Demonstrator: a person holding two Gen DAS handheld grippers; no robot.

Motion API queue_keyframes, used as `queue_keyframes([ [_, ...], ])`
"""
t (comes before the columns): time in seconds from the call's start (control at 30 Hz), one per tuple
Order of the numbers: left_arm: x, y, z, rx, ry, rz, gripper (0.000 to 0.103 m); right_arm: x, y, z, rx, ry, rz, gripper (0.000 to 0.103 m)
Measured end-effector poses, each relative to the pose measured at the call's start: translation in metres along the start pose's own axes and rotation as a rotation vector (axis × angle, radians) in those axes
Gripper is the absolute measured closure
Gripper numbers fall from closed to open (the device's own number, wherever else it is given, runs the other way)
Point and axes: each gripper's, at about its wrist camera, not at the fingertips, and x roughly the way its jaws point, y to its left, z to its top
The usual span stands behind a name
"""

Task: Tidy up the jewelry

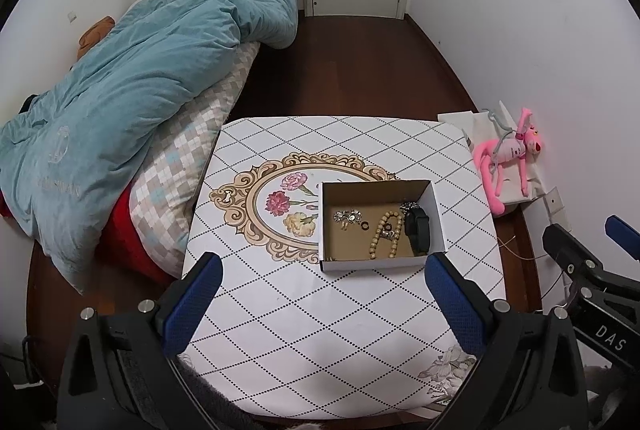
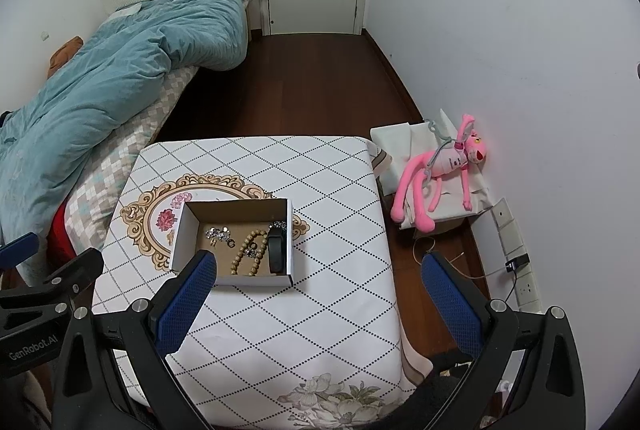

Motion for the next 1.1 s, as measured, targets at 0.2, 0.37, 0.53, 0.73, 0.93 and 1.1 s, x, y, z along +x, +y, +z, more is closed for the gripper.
queue_keyframes([
  [0.2, -0.0003, 0.0005, -0.0006, -0.001, -0.002, -0.001, 0.0, 0.0008, -0.0016, -0.0006, -0.001, 0.007, 0.003, 0.0],
  [0.37, -0.0007, 0.002, 0.0012, -0.003, -0.005, 0.004, 0.0, 0.0009, -0.0019, -0.001, -0.001, 0.005, 0.002, 0.0],
  [0.53, -0.0018, 0.003, 0.0021, -0.004, -0.005, 0.004, 0.0, 0.0008, -0.0024, -0.0015, 0.002, 0.005, 0.003, 0.0],
  [0.73, -0.0023, 0.0038, 0.0028, -0.004, -0.009, 0.006, 0.0, 0.0009, -0.0023, -0.0009, -0.003, 0.004, 0.003, 0.0],
  [0.93, -0.0045, 0.0042, 0.0035, -0.006, -0.004, 0.004, 0.0, 0.0006, 0.0016, 0.0002, -0.01, 0.009, 0.006, 0.0],
  [1.1, -0.0058, 0.0043, 0.0018, -0.004, -0.007, 0.001, 0.0, 0.0002, 0.004, 0.0001, -0.014, 0.011, 0.004, 0.0],
])
